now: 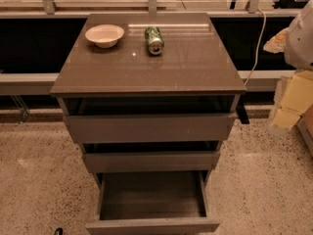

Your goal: Close bottom drawer

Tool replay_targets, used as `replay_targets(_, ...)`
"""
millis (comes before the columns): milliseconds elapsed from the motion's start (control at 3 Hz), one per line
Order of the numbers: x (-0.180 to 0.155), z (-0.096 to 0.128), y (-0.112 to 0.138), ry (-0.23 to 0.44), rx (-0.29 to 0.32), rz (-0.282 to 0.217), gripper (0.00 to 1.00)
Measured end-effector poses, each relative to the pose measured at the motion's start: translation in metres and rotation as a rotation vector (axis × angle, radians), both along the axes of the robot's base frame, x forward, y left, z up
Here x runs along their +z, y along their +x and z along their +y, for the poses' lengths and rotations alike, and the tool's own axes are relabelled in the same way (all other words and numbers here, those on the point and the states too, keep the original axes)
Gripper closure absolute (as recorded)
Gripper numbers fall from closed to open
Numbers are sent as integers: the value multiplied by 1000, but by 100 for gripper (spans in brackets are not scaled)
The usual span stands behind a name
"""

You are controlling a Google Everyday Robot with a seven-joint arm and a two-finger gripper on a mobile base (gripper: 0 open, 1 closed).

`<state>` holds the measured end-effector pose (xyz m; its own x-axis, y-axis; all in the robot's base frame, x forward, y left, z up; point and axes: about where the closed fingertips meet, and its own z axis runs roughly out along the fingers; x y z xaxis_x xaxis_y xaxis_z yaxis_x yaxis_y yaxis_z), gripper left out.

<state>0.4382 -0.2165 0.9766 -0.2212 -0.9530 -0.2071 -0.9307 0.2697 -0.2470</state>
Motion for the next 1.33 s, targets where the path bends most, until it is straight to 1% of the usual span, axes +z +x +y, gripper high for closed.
replay_targets(333,-2,0,0,2,1,3,0)
replay_targets(667,-67,2,-2,50,30,112,0)
replay_targets(1000,-160,2,-15,272,102,208,0)
replay_targets(1333,-152,5,-19,305,129,190,0)
